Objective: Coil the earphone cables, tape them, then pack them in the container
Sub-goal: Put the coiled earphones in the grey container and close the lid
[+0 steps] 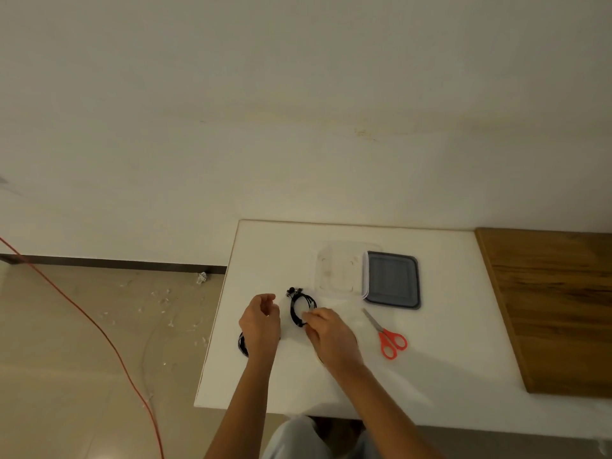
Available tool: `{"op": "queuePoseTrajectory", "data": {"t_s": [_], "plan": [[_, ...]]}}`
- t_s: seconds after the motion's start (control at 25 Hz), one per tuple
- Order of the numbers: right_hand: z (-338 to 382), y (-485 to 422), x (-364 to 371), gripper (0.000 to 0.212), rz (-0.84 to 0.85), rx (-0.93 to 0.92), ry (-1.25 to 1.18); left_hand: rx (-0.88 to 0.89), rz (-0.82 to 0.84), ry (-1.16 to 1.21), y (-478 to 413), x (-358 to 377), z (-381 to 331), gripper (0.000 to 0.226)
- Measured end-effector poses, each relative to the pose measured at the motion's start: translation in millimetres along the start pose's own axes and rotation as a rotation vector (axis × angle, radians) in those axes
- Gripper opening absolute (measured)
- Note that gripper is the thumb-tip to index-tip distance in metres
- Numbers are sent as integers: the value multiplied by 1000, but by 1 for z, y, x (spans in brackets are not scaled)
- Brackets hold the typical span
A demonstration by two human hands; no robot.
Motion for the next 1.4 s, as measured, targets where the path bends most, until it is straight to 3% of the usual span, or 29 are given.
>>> {"op": "queuePoseTrajectory", "data": {"t_s": [0.2, 0.48, 0.64, 0.76, 0.88, 1.08, 1.24, 1.32, 1.4], "plan": [[-17, -27, 18, 27, 16, 355, 116, -20, 75, -72, -4, 2, 11, 26], [-18, -44, 18, 15, 133, 465, 187, -28, 116, -88, -10, 3, 13, 25], [-21, -39, -30, 16, -73, 475, -51, 12, 74, -110, -10, -7, 10, 27], [-55, -41, -78, 26, -253, 575, -110, 22, 101, -115, -8, -10, 16, 41], [-87, -54, -88, 25, -187, 665, -39, 54, 125, -200, -4, -11, 18, 52], [-98, -80, -59, 39, 63, 615, 147, 85, 127, -512, 2, -9, 19, 38], [-91, -82, -47, 39, 188, 577, 190, 101, 149, -603, 3, -3, 18, 24], [-84, -79, -54, 32, 124, 548, 250, 152, 230, -691, 2, 8, 15, 15], [-70, -71, -69, 18, -98, 483, 172, 200, 332, -752, 4, 22, 8, 13]]}}
Point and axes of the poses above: each hand's wrist, its own y-axis away from the middle knuckle, its own x-axis out of the palm, z = x × y, the point moved 9 cm from there along -y, towards the middle knuckle, and after that the axes turned 13 degrees about y, right-handed, at the moved point
